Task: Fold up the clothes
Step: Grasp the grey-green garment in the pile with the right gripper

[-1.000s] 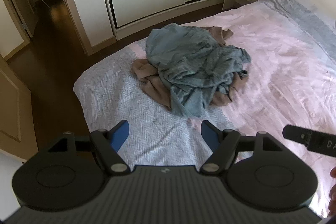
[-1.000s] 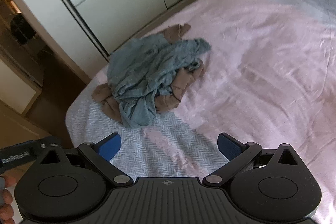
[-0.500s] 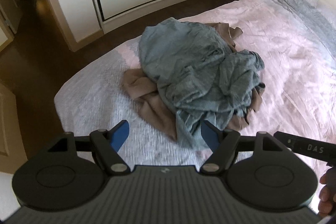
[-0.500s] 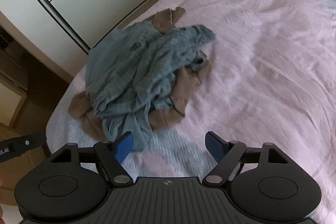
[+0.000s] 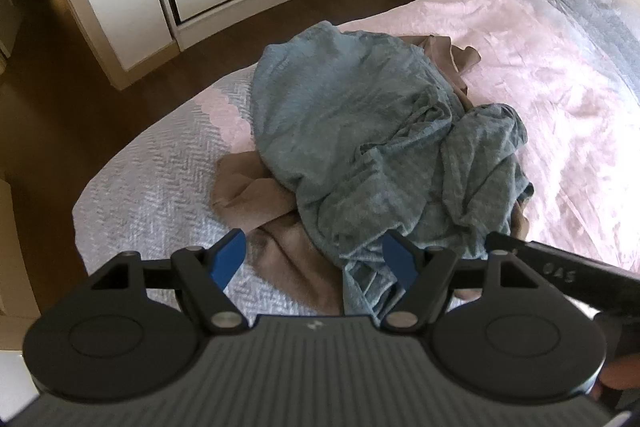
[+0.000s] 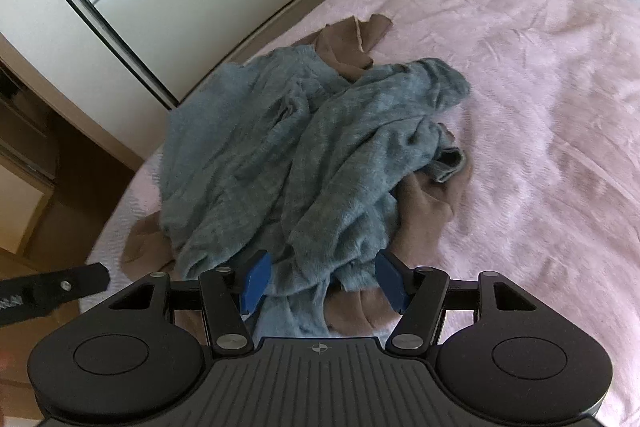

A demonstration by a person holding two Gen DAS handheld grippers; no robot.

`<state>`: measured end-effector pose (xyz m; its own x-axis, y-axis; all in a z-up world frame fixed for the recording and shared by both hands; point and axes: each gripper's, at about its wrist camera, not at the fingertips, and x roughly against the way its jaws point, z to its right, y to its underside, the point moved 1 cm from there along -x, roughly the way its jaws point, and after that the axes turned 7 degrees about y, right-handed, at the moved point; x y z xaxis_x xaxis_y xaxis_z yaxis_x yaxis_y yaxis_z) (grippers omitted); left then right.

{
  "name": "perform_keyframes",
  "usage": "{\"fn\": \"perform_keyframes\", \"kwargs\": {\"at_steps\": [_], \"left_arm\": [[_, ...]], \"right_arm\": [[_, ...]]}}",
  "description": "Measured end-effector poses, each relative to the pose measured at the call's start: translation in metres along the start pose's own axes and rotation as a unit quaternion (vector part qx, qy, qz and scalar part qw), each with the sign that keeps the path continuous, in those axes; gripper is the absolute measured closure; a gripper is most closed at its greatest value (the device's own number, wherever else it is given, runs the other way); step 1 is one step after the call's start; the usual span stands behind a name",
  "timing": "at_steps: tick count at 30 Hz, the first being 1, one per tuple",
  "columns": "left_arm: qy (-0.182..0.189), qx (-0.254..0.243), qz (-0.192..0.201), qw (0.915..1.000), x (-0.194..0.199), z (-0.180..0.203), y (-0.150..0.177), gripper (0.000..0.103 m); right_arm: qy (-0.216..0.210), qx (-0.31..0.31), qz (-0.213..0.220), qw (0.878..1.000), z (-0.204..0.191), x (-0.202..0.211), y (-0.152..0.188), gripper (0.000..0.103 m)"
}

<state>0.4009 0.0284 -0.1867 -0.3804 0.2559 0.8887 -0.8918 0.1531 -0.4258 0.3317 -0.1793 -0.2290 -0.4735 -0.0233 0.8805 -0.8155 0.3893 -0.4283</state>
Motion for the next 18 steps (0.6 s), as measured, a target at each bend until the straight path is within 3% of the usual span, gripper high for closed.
{"fn": "perform_keyframes", "kwargs": {"at_steps": [5,9,10,13,18], "left_arm": [[0.006,-0.002,-0.005,1.0,-0.01,-0.004,-0.01,0.031],[0.004,-0.003,-0.008,1.0,-0.014,-0.005,-0.016,0.031],[0.005,-0.003,-0.007,1.0,-0.014,-0.006,-0.016,0.031],[0.007,-0.002,-0.004,1.0,-0.01,-0.006,-0.017,0.031],[0.012,-0.002,0.009,0.9999,0.008,-0.002,-0.017,0.031]], "right_arm": [[0.024,0.02,0.001,1.0,-0.007,-0.024,-0.002,0.041],[0.033,0.046,0.006,0.998,-0.009,-0.032,-0.002,0.089],[0.034,0.052,0.007,0.998,-0.009,-0.033,-0.002,0.093],[0.022,0.047,0.029,0.998,-0.005,-0.023,-0.005,0.096],[-0.018,-0.004,0.104,0.994,0.012,0.033,-0.016,0.098]]}}
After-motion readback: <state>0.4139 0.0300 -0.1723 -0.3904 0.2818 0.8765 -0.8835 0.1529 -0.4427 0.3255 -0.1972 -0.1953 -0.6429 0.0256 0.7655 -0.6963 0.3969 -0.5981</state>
